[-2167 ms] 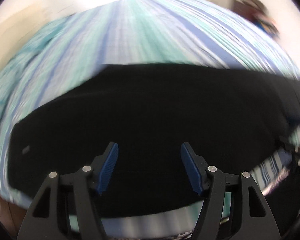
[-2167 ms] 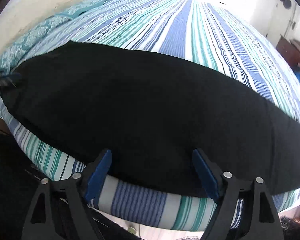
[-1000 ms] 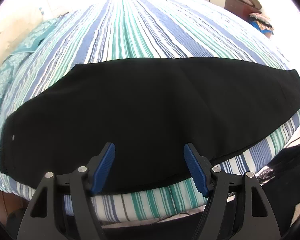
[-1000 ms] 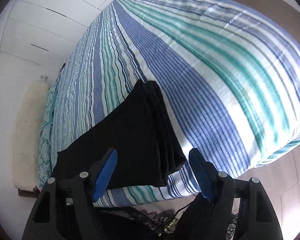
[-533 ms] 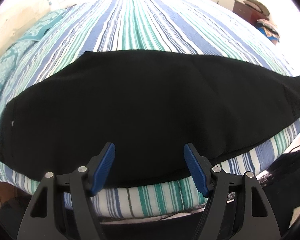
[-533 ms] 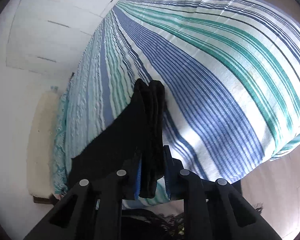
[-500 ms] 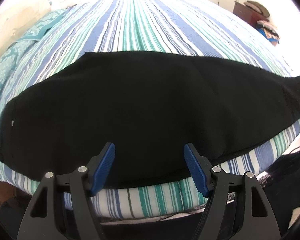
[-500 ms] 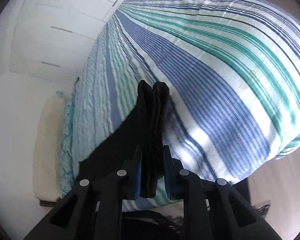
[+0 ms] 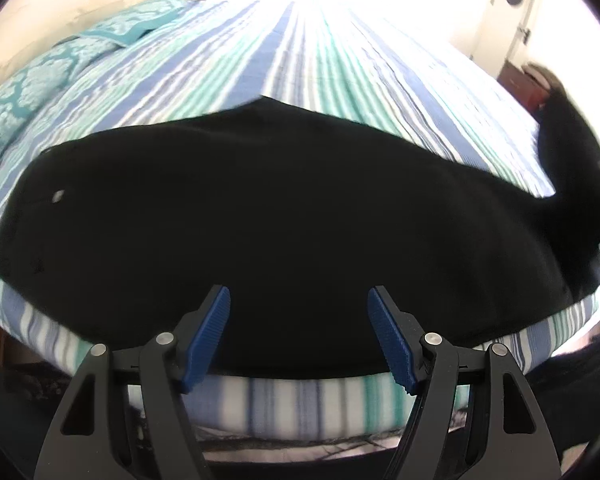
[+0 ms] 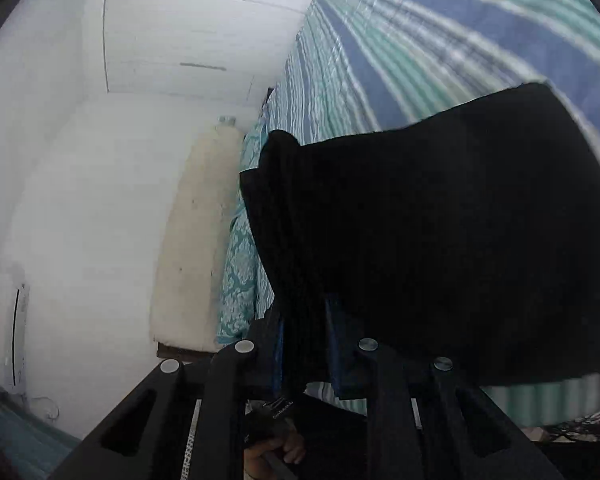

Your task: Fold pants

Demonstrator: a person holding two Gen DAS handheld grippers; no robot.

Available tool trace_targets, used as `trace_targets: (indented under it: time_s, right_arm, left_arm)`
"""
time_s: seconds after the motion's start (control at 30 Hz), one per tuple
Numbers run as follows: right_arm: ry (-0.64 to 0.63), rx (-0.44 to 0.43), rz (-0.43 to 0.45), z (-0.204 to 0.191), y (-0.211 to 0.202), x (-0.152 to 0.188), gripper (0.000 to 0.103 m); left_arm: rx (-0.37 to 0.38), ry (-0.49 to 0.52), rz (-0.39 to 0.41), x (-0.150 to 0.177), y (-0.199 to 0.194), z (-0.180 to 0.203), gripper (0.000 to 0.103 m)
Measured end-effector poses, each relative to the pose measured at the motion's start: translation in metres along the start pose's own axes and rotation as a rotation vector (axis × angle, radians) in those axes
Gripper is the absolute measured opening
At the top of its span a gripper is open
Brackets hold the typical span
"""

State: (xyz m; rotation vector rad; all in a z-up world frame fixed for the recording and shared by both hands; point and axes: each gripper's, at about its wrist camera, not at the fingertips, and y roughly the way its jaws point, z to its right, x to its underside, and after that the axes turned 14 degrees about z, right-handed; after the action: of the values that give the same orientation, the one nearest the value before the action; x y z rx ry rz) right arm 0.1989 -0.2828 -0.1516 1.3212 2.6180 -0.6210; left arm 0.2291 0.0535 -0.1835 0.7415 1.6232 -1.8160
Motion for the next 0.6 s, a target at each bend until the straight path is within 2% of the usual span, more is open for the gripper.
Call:
trace_targets:
  time_s: [0.1, 0.2, 0.27, 0.3, 0.33, 0.4, 0.5, 0.53, 0.6]
  right_arm:
    - [-0.003, -0.010, -0.077, -0.019, 0.068, 0.037, 0.018]
    - [-0.068, 0.006, -0.153, -0.040, 0.127, 0.076, 0.018]
    - [-0.131, 0.043, -0.186, -0.048, 0.151, 0.097, 0.018]
    - [-0.183, 0.078, -0.204, -0.051, 0.161, 0.107, 0.026]
    - [-0.236, 0.126, -0.221, -0.054, 0.171, 0.117, 0.042]
    - [-0.334, 0.180, -0.260, -0.059, 0.179, 0.130, 0.062]
    - [-0.486, 0.196, -0.254, -0.080, 0.158, 0.133, 0.069]
    - [-0.535, 0.193, -0.247, -0.086, 0.146, 0.130, 0.071]
    - [-0.682, 0.191, -0.223, -0.099, 0.113, 0.133, 0.082]
  left_arm:
    - [-0.008, -0.060, 0.028, -0.004, -0.009, -0.025, 0.074]
    - [-0.022, -0.109, 0.030, -0.003, -0.011, -0.047, 0.074]
    - [-0.023, -0.143, 0.027, -0.001, -0.014, -0.059, 0.074]
    - [-0.020, -0.157, 0.026, 0.000, -0.014, -0.063, 0.074]
    - [-0.014, -0.169, 0.031, 0.000, -0.016, -0.065, 0.074]
    - [0.006, -0.178, 0.043, -0.001, -0.021, -0.067, 0.074]
    - [0.091, -0.166, 0.062, -0.005, -0.027, -0.057, 0.074]
    - [0.147, -0.134, 0.077, -0.008, -0.030, -0.044, 0.074]
    - [0.223, -0.064, 0.097, -0.016, -0.029, -0.020, 0.074]
